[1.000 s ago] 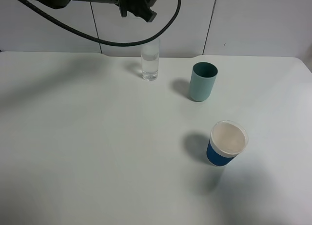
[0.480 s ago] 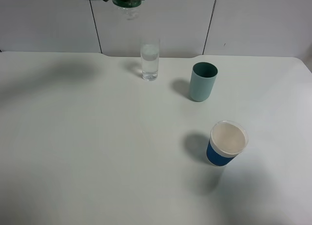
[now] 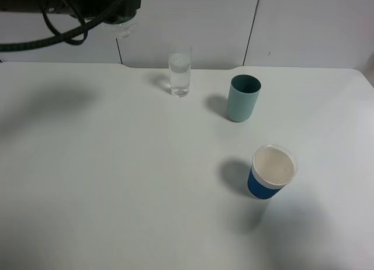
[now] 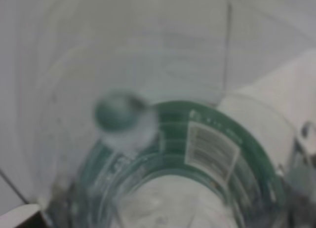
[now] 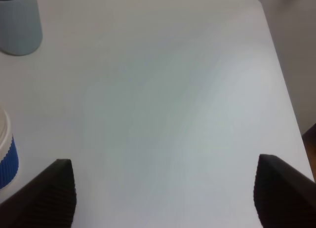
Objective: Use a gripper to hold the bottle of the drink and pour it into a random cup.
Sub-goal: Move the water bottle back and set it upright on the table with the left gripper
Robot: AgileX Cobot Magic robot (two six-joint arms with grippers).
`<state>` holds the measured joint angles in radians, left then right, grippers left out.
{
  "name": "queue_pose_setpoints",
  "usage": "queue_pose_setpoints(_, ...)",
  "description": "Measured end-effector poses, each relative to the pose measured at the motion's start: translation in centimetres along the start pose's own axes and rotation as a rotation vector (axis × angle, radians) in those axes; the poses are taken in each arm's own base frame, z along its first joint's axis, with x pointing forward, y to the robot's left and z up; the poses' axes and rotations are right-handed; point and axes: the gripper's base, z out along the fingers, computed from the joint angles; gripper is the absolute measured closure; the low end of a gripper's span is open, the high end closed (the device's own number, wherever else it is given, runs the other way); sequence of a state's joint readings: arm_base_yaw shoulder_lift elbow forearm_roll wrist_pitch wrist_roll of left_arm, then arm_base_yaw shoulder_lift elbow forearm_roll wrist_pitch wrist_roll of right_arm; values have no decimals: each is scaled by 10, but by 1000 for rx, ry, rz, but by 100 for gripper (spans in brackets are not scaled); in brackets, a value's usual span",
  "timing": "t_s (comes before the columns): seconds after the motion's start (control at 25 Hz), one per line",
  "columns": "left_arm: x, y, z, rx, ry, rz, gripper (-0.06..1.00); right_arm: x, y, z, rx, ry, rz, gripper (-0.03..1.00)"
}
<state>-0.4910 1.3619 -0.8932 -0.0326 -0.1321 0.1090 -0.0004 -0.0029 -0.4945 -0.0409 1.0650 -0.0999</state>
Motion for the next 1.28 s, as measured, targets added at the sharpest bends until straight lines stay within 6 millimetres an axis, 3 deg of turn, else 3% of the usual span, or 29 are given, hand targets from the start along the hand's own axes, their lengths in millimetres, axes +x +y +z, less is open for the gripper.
queue_pose_setpoints(0.32, 80, 21, -16, -102, 95, -66, 40, 0, 0, 0, 0, 0, 0, 23)
queue_pose_setpoints(0.6, 128, 27, -15, -139, 30, -22, 40, 0, 0, 0, 0, 0, 0, 23)
queue_pose_setpoints(0.88, 165, 19, 5, -68, 67, -33, 40, 0, 0, 0, 0, 0, 0, 23)
queue_pose_setpoints(1.28, 201, 12, 21, -19, 105, -120, 40, 0, 0, 0, 0, 0, 0, 23)
